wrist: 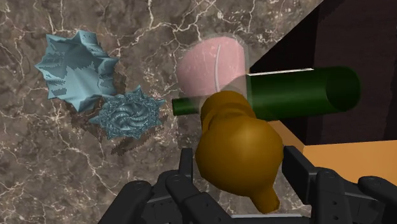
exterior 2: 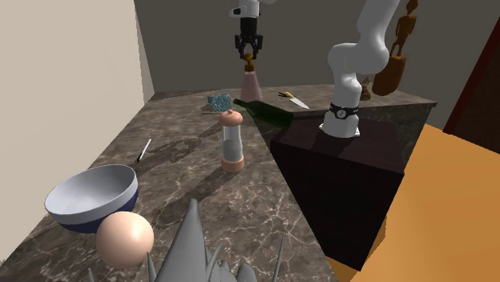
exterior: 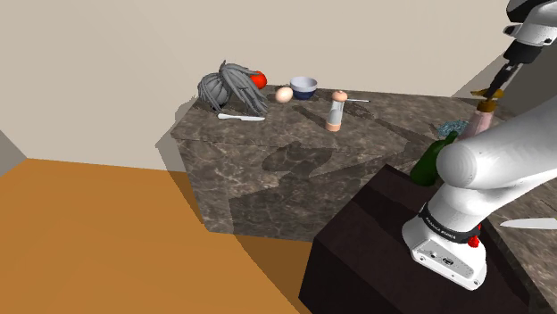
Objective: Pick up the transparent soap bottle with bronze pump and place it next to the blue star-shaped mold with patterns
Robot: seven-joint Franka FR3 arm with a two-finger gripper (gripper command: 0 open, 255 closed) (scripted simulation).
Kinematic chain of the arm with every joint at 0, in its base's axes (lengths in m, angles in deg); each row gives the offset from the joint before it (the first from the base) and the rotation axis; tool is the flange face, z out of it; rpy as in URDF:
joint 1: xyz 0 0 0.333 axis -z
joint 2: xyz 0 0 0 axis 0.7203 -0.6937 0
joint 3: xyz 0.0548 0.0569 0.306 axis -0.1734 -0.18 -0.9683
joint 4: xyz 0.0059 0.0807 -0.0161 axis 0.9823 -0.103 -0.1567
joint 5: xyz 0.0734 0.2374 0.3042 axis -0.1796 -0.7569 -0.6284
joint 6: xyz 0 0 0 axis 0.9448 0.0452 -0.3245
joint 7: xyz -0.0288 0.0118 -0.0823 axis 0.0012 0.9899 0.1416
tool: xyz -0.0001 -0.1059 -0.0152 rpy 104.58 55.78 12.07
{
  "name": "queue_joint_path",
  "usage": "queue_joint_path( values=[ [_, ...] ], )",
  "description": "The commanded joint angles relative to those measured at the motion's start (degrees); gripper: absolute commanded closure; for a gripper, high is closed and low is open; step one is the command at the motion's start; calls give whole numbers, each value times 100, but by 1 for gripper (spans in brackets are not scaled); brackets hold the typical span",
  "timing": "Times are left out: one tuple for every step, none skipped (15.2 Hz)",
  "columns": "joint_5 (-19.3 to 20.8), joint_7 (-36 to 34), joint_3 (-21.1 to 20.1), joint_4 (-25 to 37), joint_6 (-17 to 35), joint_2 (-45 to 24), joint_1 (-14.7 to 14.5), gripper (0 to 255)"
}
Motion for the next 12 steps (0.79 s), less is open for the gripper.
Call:
queue_joint_path(
  values=[
    [-1,0,0,-3,6,0,-1,255],
    [-1,0,0,-3,6,0,-1,255],
    [-1,0,0,-3,6,0,-1,255],
    [0,0,0,-3,6,0,-1,0],
    [0,0,0,-3,6,0,0,0],
    [0,0,0,-3,7,0,0,0],
    [0,0,0,-3,6,0,0,0],
    [0,0,0,-3,6,0,0,0],
    [0,0,0,-3,6,0,0,0],
    [3,-12,-42,153,-193,47,3,0],
    [3,-19,-81,316,-390,85,3,0],
    [-2,-23,-117,486,-585,113,1,0]
  ],
)
